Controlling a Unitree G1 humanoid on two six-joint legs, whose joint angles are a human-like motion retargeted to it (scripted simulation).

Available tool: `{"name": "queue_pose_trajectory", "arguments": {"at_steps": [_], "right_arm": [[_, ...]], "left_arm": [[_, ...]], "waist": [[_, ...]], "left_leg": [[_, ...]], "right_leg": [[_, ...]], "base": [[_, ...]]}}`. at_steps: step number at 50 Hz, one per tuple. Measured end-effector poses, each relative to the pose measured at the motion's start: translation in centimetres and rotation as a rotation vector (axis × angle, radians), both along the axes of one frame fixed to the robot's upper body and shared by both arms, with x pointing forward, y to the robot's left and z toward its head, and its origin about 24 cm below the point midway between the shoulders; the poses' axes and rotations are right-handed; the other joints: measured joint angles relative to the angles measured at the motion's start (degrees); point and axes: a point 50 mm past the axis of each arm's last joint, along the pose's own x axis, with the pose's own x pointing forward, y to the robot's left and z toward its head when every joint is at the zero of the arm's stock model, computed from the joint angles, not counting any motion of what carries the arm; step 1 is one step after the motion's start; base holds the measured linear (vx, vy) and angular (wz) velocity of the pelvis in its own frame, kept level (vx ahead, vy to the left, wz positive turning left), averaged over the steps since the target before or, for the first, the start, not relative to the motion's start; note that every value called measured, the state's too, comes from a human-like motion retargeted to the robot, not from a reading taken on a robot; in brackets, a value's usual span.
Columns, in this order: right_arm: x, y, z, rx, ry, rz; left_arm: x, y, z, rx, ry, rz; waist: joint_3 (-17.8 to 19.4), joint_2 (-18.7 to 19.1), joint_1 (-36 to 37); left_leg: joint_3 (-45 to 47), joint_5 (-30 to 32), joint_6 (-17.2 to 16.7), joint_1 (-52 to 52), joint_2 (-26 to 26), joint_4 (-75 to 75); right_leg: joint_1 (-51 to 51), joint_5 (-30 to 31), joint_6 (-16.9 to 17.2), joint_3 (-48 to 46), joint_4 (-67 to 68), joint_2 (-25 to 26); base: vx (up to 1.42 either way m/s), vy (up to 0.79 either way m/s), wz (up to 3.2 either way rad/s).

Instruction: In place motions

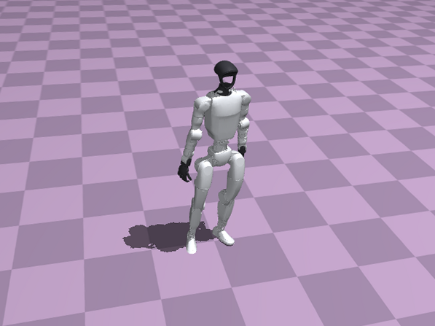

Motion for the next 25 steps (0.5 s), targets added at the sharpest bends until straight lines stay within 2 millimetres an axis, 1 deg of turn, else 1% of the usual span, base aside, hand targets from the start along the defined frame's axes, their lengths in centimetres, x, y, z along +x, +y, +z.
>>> {"name": "queue_pose_trajectory", "arguments": {"at_steps": [7,13,15,17,18,20,22,23,25], "right_arm": [[0.0,-0.3,0.0,-0.006,-0.011,0.038],[-0.2,-1.4,0.3,-0.056,-0.003,0.063],[-0.2,-1.9,0.5,-0.083,-0.005,0.032],[0.7,-2.1,0.5,-0.100,-0.041,-0.025],[1.6,-2.1,0.5,-0.106,-0.076,-0.055],[4.5,-1.4,0.3,-0.104,-0.167,-0.110],[9.0,0.3,0.2,-0.007,-0.276,-0.104],[11.4,1.3,0.4,0.063,-0.326,-0.078],[15.8,3.2,1.1,0.213,-0.412,0.028]], "left_arm": [[0.5,0.0,0.0,0.015,0.002,-0.041],[1.3,-0.3,-0.2,0.008,-0.047,-0.074],[1.5,-0.1,-0.2,0.033,-0.069,-0.068],[1.5,0.2,-0.1,0.136,-0.097,-0.048],[1.5,0.4,-0.1,0.207,-0.124,-0.035],[1.1,0.9,0.2,0.356,-0.191,0.014],[0.6,1.8,0.5,0.455,-0.204,0.052],[0.0,2.1,0.6,0.485,-0.177,0.058],[-2.1,2.8,1.0,0.502,-0.072,0.065]], "waist": [[0.61,0.59,1.11],[0.48,2.11,1.52],[0.34,2.54,0.84],[0.89,2.23,0.60],[1.73,1.70,1.21],[4.76,0.34,3.11],[8.00,-1.44,3.96],[9.47,-1.81,4.87],[10.86,-2.32,7.34]], "left_leg": [[0.05,0.11,0.29,0.51,-0.13,-0.45],[1.24,-0.61,0.41,-0.35,1.39,0.24],[1.80,-1.65,0.78,-1.68,2.17,2.23],[2.11,-3.40,1.10,-4.48,3.08,7.24],[1.84,-4.04,1.48,-6.12,3.22,10.57],[3.65,-2.06,2.39,-9.69,4.31,19.21],[4.09,5.04,4.13,-17.66,7.04,33.39],[2.03,8.57,5.74,-22.60,7.32,39.91],[-5.49,11.12,7.99,-31.90,2.99,50.15]], "right_leg": [[-0.74,0.79,-0.08,0.51,1.04,-0.50],[-2.60,0.84,-0.06,1.46,2.17,-0.25],[-3.18,0.61,-0.10,1.48,2.15,-0.23],[-3.74,0.26,-0.44,1.57,2.02,-1.05],[-3.85,0.11,-0.58,1.94,1.92,-1.81],[-3.76,-0.23,-0.80,2.78,1.60,-3.41],[-4.21,-1.08,-1.09,2.16,1.24,-5.74],[-4.34,-1.54,-1.62,1.65,0.77,-6.25],[-4.52,-2.05,-3.11,-0.20,-0.90,-6.77]], "base": [[-0.01,0.02,-0.12],[-0.01,-0.04,-0.29],[-0.02,-0.08,-0.09],[-0.05,-0.09,-0.13],[-0.13,-0.14,-0.30],[-0.26,-0.22,-0.24],[-0.46,-0.26,0.47],[-0.43,-0.32,0.66],[-0.29,-0.32,0.48]]}}
